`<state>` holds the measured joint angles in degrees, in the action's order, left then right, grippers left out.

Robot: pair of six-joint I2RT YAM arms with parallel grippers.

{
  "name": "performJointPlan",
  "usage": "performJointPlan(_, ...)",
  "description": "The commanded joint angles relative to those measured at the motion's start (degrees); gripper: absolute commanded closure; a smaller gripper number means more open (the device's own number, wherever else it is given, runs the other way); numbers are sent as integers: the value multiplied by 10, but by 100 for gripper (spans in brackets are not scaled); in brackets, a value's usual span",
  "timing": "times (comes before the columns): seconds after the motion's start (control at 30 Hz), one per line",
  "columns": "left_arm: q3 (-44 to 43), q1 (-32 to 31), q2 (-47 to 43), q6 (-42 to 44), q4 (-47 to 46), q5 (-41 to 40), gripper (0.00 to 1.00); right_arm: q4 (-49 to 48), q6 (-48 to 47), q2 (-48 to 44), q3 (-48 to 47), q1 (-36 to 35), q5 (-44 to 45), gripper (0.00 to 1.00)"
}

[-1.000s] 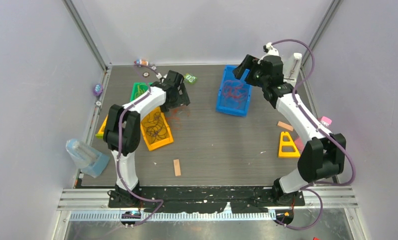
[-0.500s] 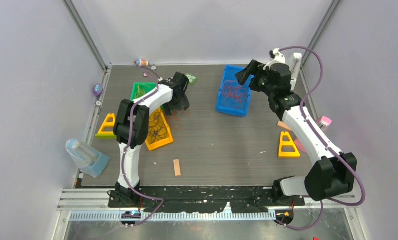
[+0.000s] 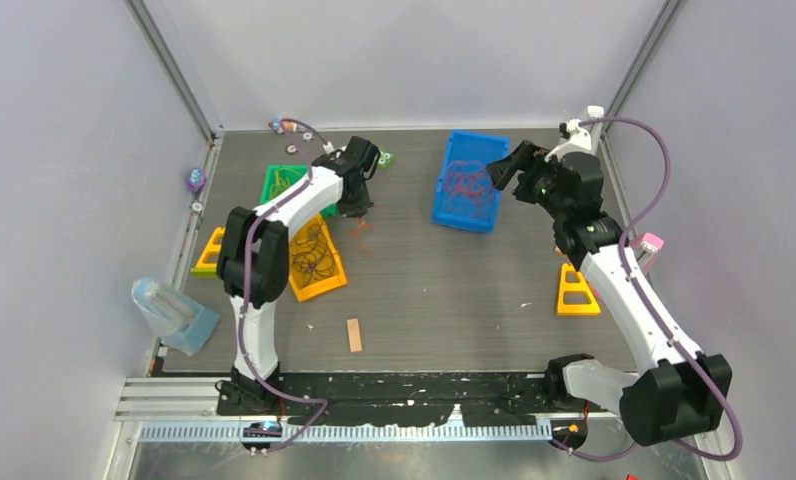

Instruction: Untangle the cables

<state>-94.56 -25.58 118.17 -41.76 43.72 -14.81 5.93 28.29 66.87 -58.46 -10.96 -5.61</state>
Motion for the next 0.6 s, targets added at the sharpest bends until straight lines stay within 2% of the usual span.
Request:
performJointPlan(0.0,-29,-27,-107,79,-20,27,100,-5,-11,-62,32,7,4,14)
performJointPlan(0.07,-31,-38,-130,96,-49,69,100,-5,-6,-76,46,8,5,15)
performJointPlan(0.17,-33,-51,-146,116,-124,191,100,-3,1,-92,59,8,13,15)
performJointPlan(0.3,-101,-60,-103,98,-166,309,100,0,0,-123,73,8,30,15)
performJointPlan(0.43,-239,-76,-25,94,-133,334,100,6,-9,-166,76,8,47,16)
performJointPlan(0.57,-327,-87,44,70,-155,342,100,27,-23,-190,65,7,71,16)
